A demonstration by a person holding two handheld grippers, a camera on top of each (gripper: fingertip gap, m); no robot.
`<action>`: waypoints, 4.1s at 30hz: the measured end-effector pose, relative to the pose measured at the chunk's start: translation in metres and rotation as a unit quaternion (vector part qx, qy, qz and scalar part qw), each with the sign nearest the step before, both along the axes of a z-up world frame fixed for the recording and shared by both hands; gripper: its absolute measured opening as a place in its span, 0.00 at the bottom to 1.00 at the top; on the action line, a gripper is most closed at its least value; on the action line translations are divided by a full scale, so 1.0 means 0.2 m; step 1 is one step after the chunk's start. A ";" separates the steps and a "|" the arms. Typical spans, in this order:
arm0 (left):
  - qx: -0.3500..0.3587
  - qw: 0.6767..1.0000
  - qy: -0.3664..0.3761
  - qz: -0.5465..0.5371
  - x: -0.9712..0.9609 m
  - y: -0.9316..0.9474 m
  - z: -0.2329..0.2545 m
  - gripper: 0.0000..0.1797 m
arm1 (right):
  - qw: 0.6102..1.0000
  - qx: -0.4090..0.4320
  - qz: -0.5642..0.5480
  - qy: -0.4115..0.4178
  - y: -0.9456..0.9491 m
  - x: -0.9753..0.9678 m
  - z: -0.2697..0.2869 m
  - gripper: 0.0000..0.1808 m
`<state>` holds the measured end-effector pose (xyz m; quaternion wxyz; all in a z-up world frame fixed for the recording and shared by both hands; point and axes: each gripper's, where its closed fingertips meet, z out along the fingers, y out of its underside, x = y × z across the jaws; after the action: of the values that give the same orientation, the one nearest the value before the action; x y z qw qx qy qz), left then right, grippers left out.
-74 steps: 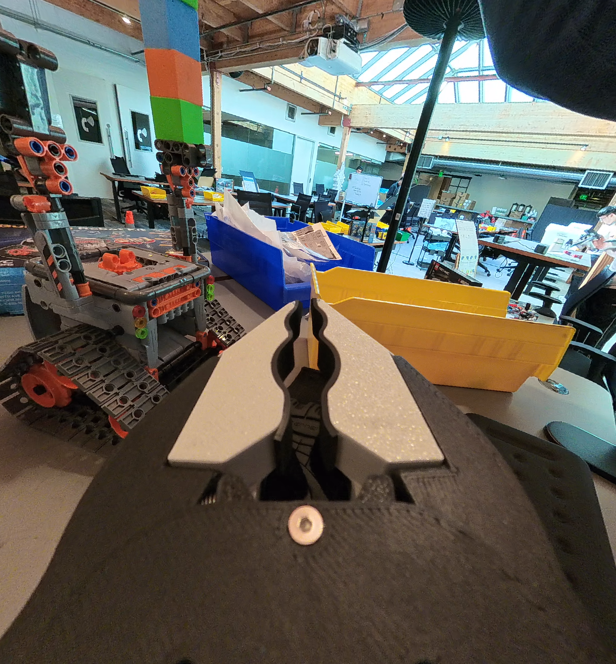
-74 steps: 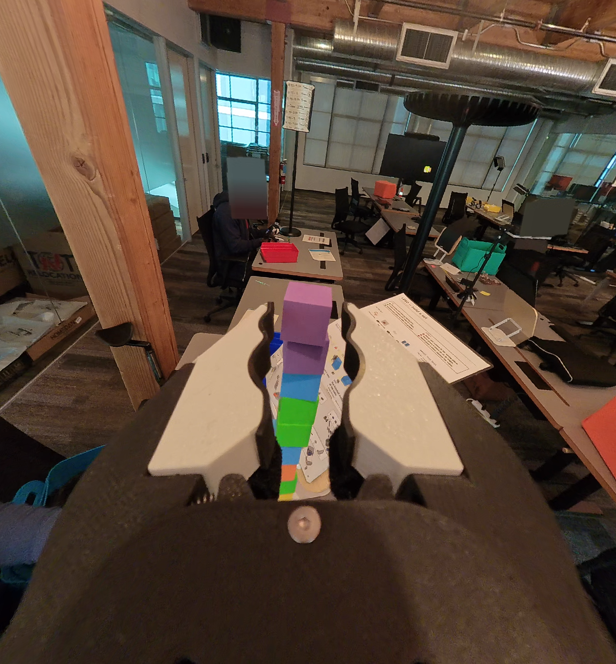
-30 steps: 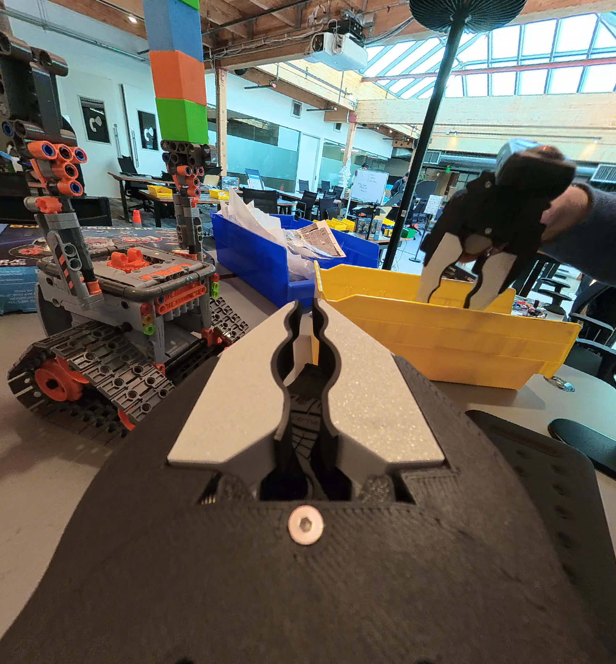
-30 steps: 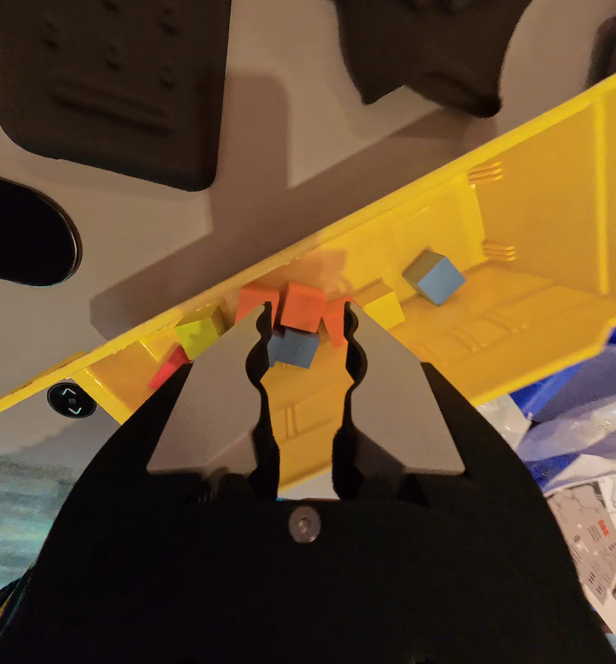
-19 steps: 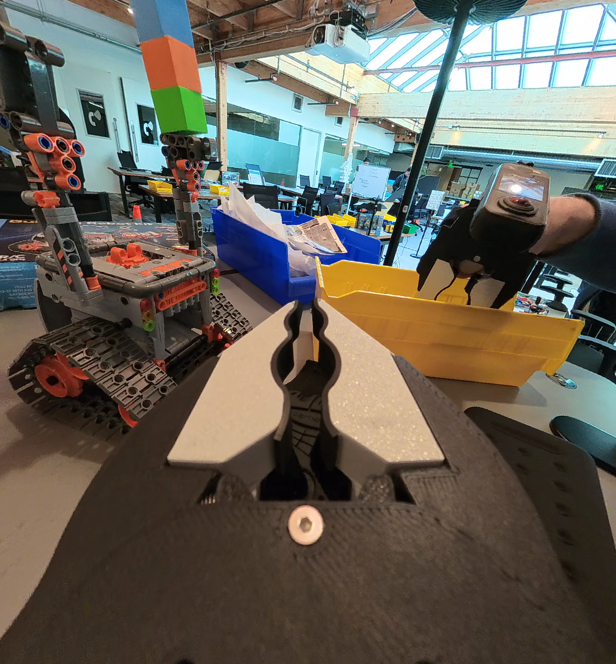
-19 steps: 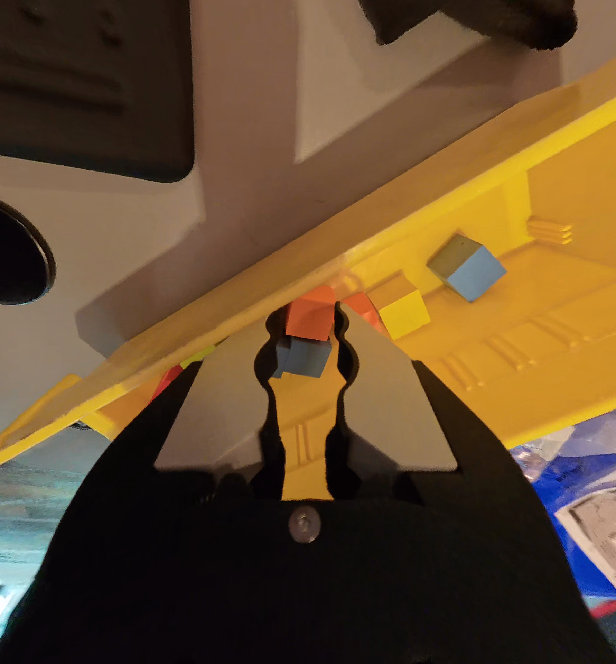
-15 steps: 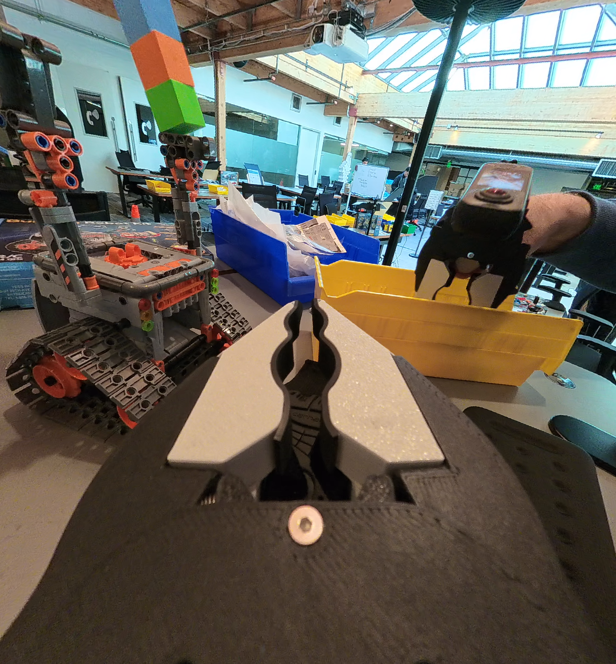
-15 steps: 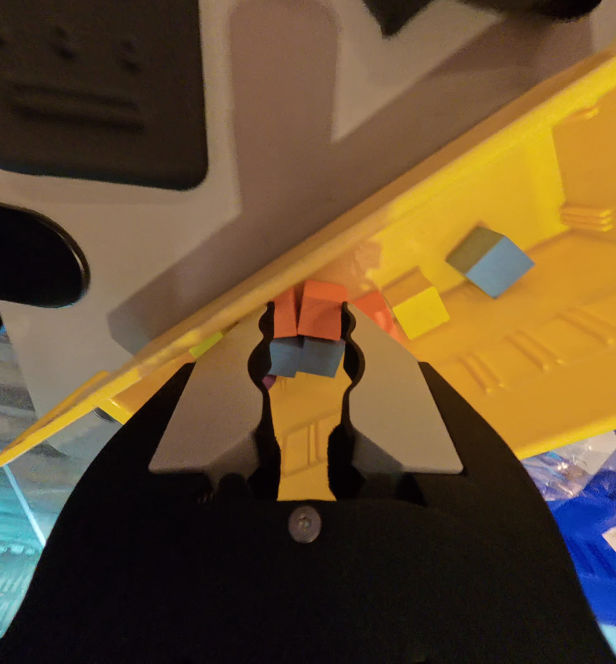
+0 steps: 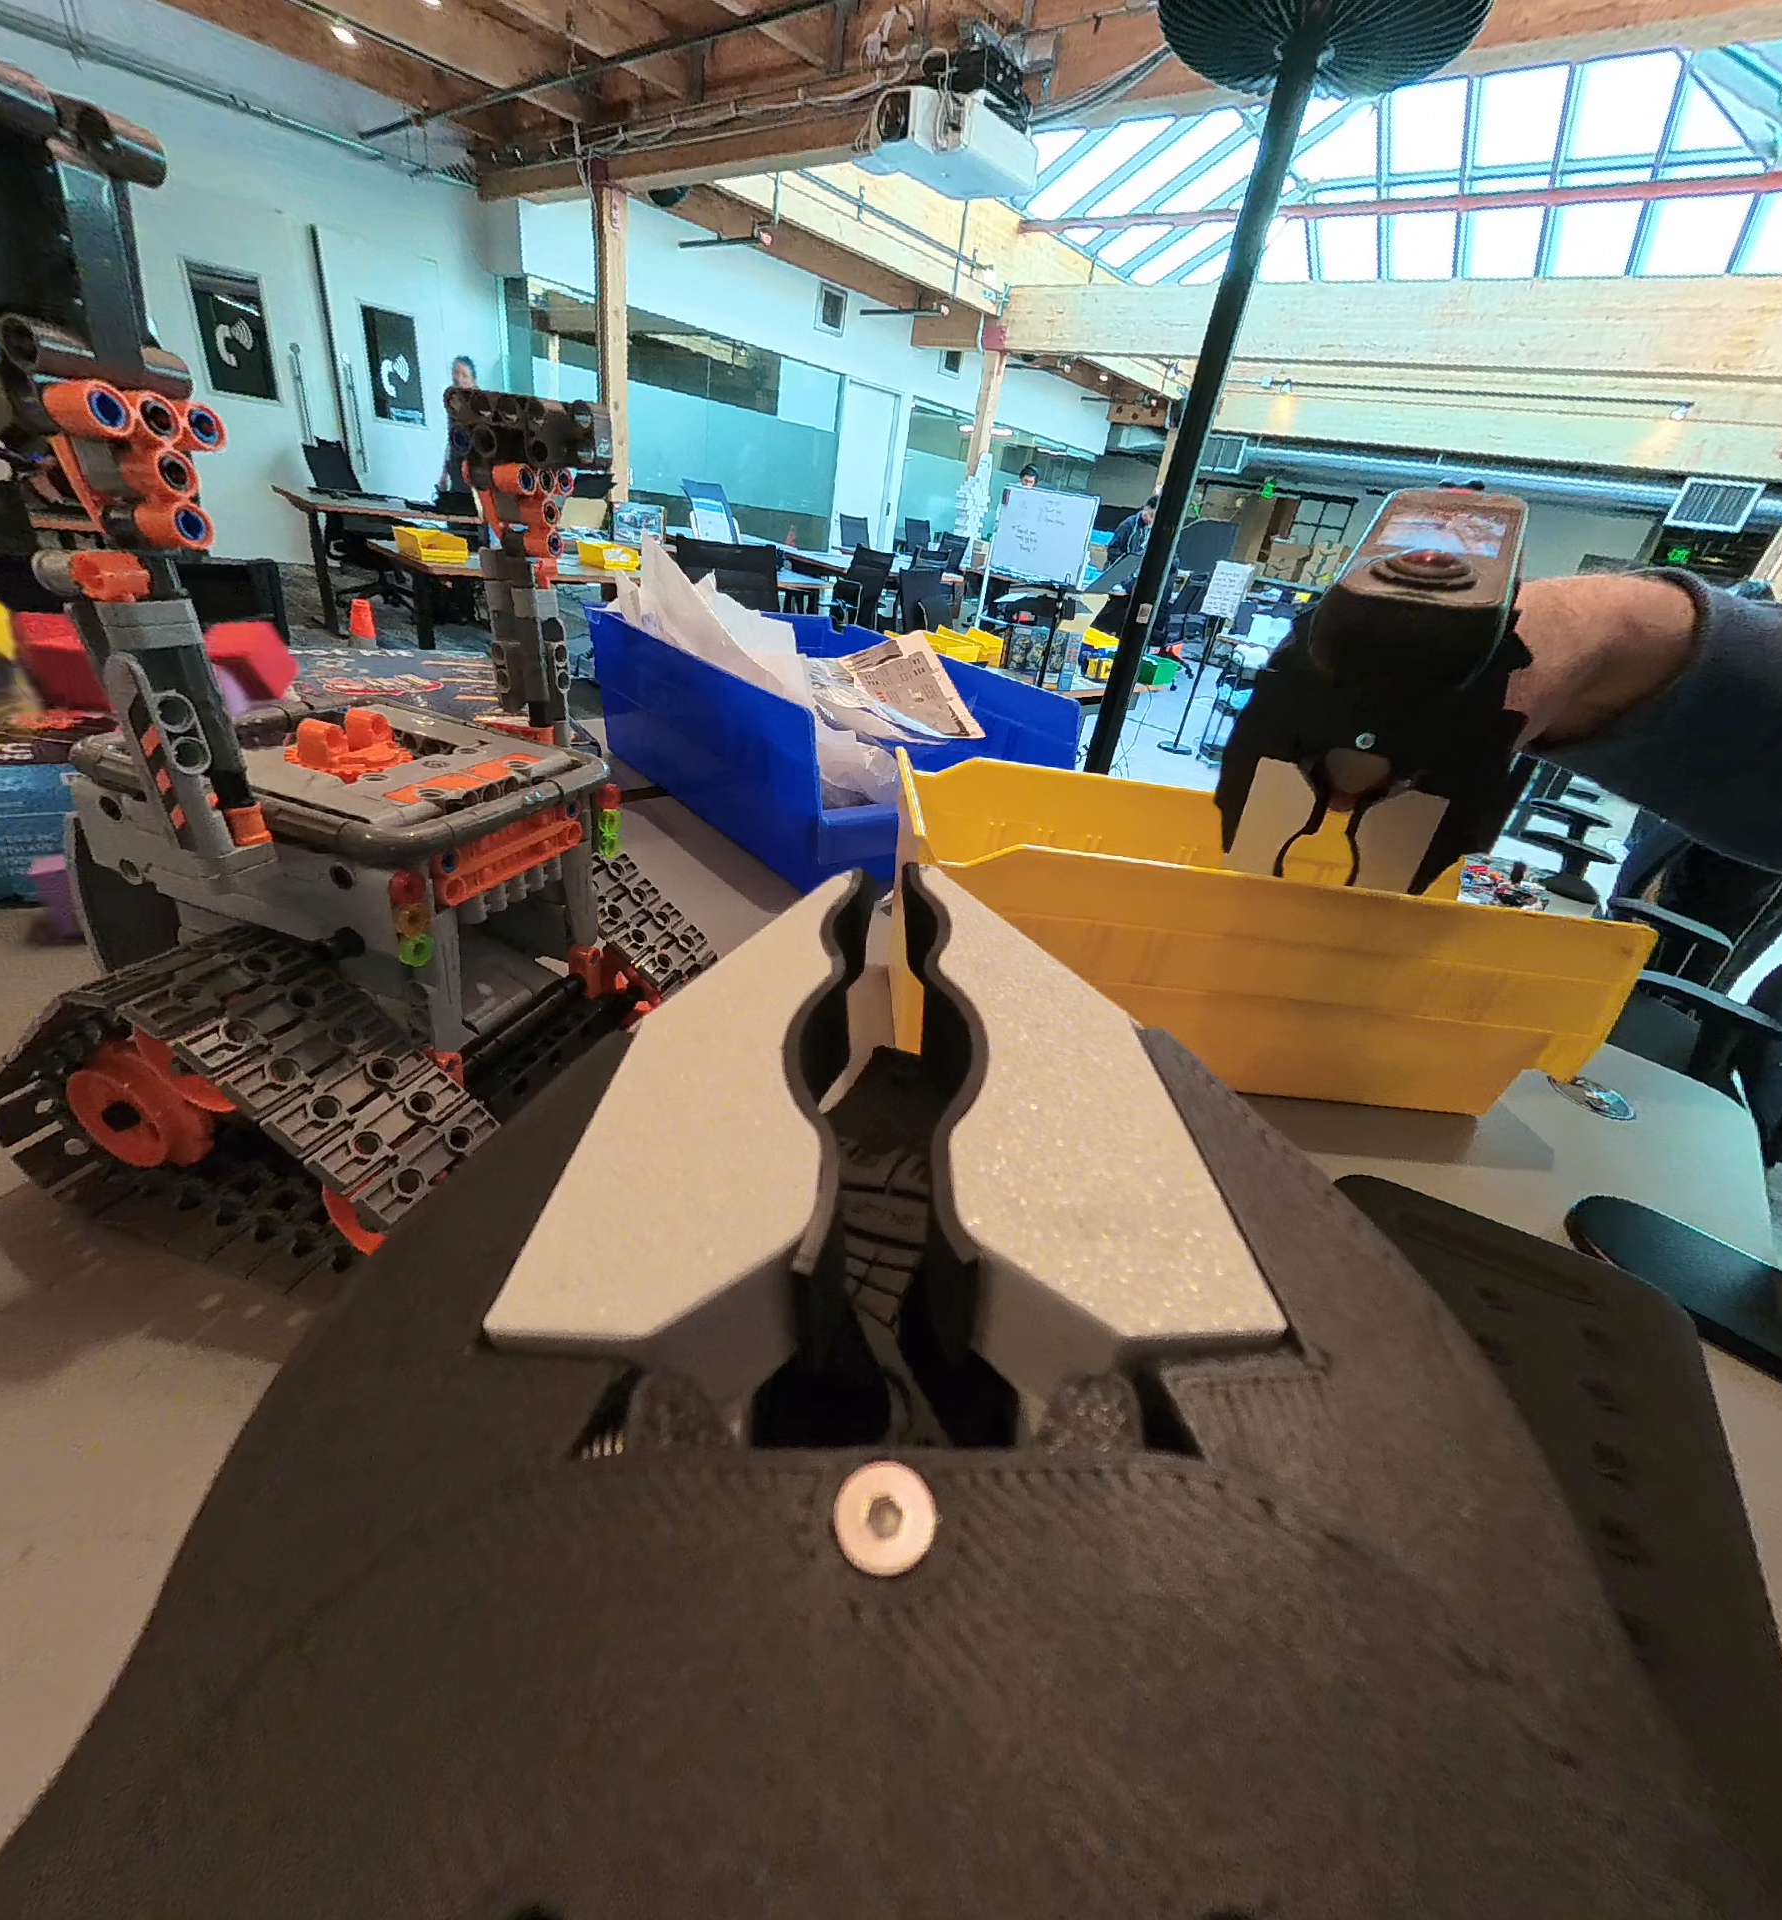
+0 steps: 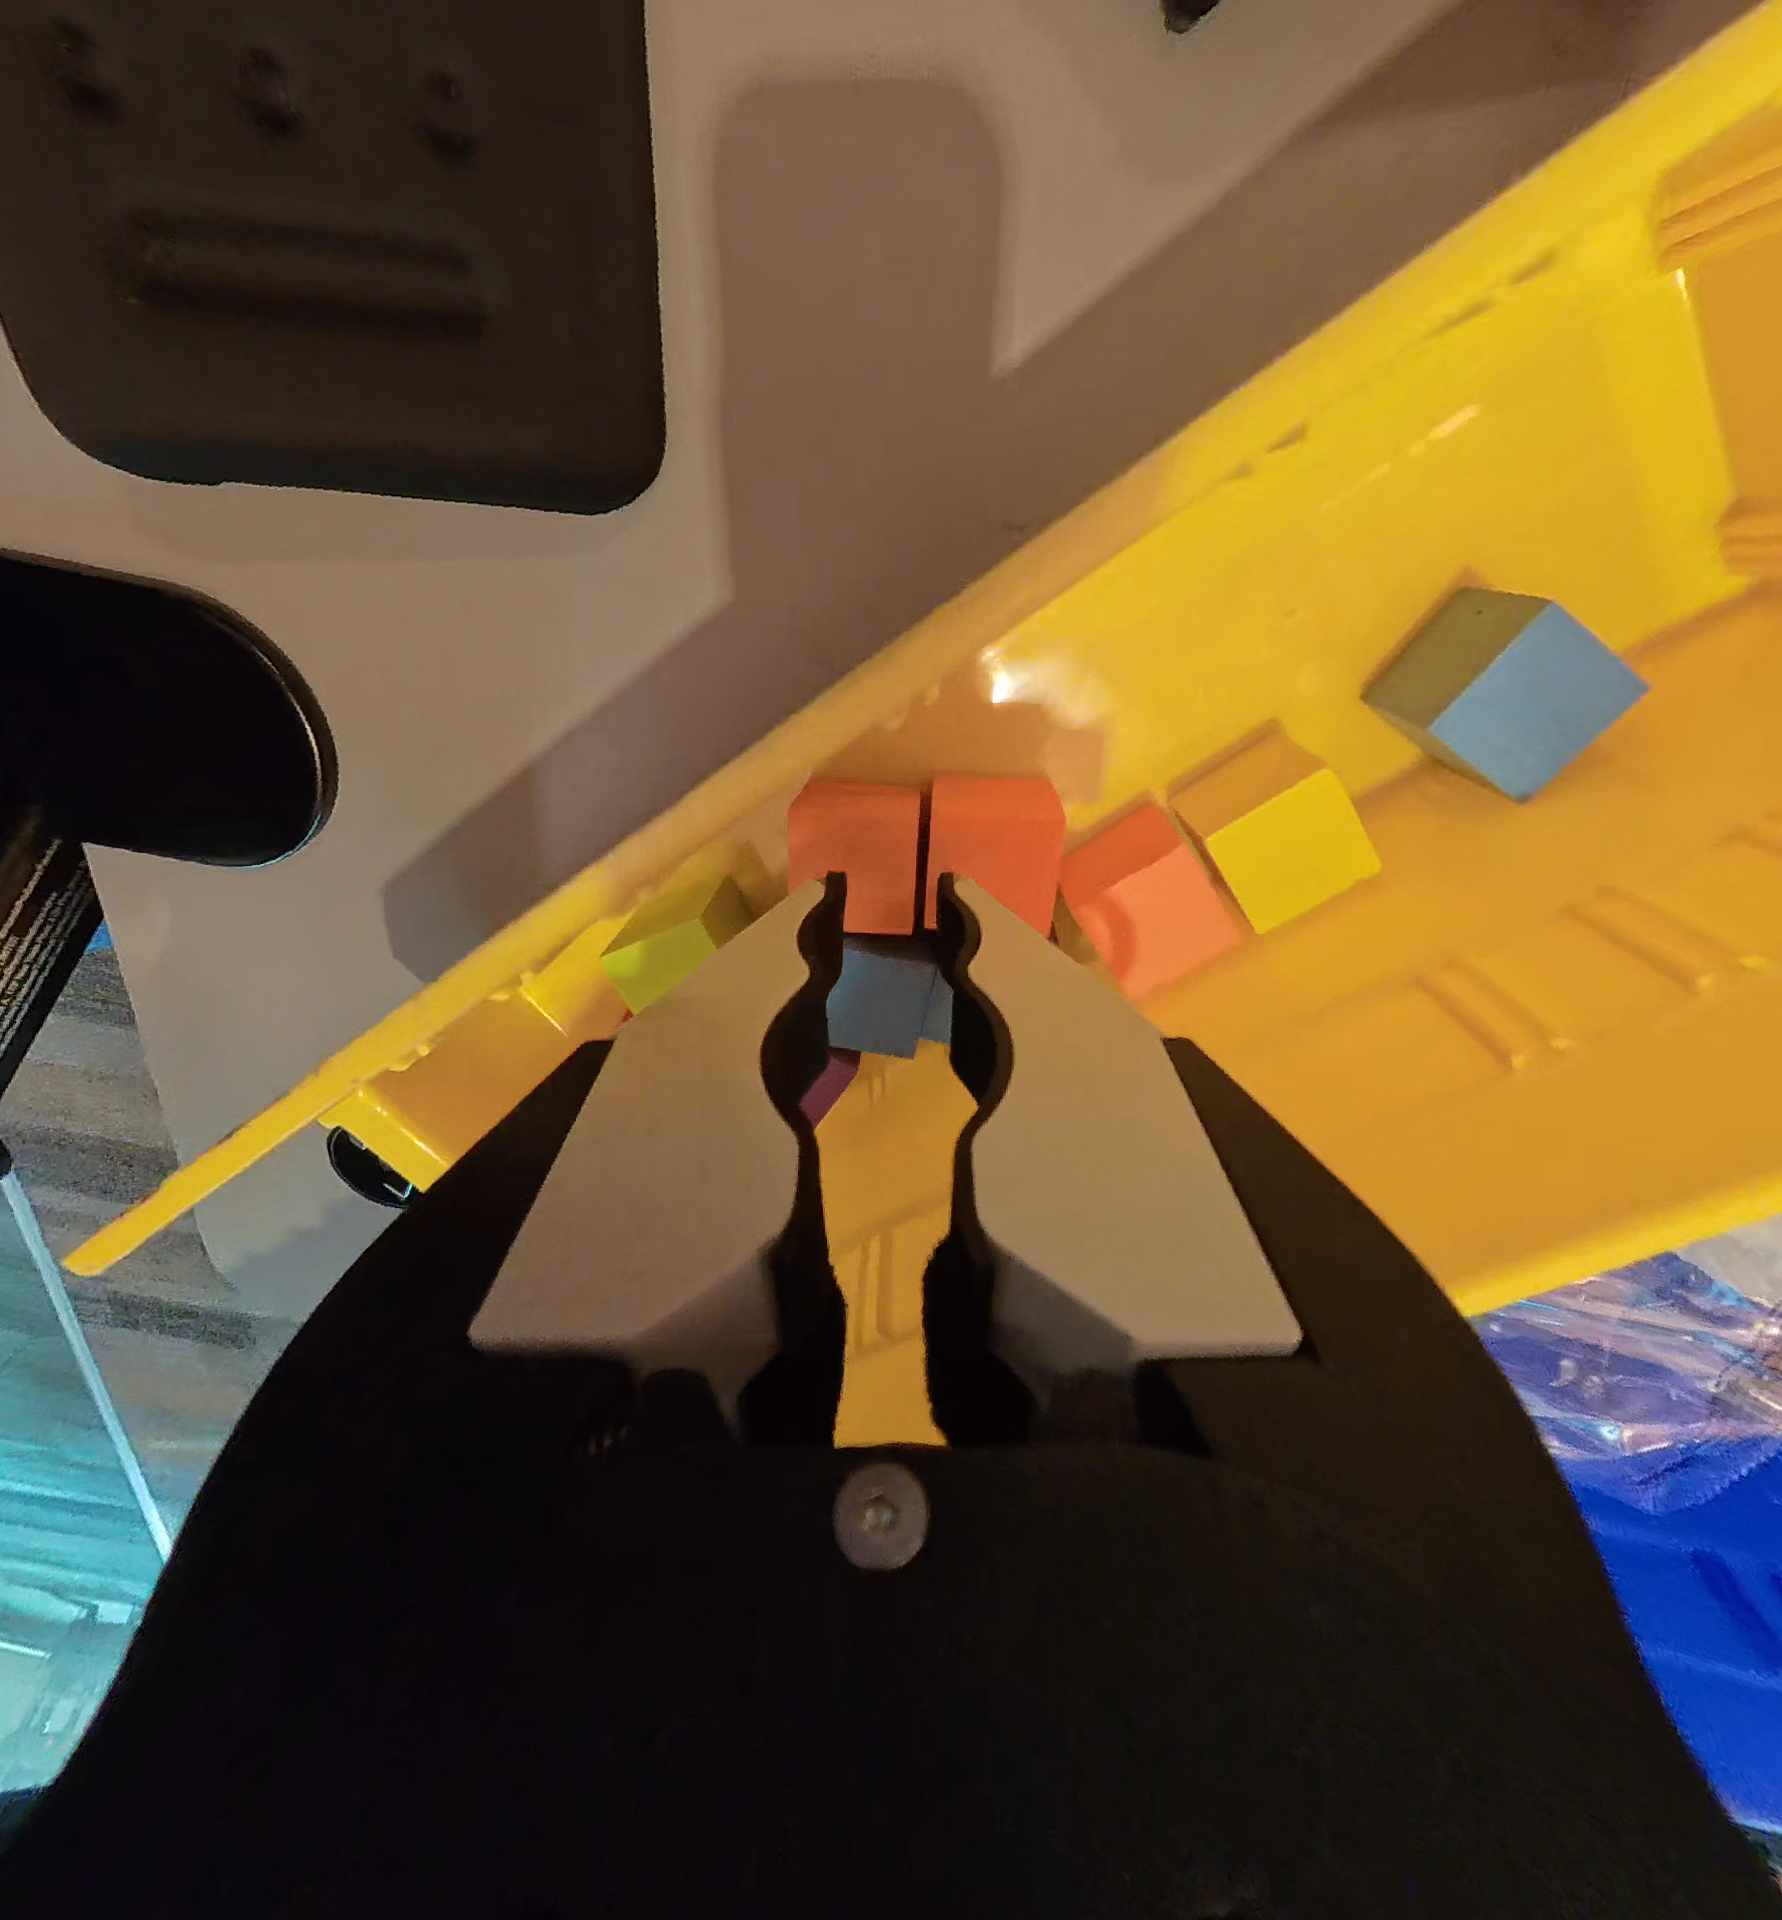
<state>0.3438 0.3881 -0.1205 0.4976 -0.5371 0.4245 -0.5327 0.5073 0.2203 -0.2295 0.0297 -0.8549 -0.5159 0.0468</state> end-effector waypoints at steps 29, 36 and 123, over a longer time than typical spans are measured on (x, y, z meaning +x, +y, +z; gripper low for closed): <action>0.197 0.964 0.150 0.093 0.13 -0.49 -0.15 0.04 | 0.876 0.375 -0.262 0.155 -1.42 0.07 0.78 0.08; 0.174 0.964 0.154 0.126 0.12 -0.40 -0.15 0.03 | 0.812 0.428 -0.342 0.201 -1.80 0.33 0.81 0.07; -0.111 0.909 0.275 0.295 3.62 2.65 -0.48 0.00 | 0.878 0.031 0.189 0.438 3.54 2.89 -0.20 0.24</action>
<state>1.0670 0.9190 -0.2160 0.4330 -0.8144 0.3052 -0.2370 1.0847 0.9290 -0.2695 0.2692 -0.6320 -0.6034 0.4050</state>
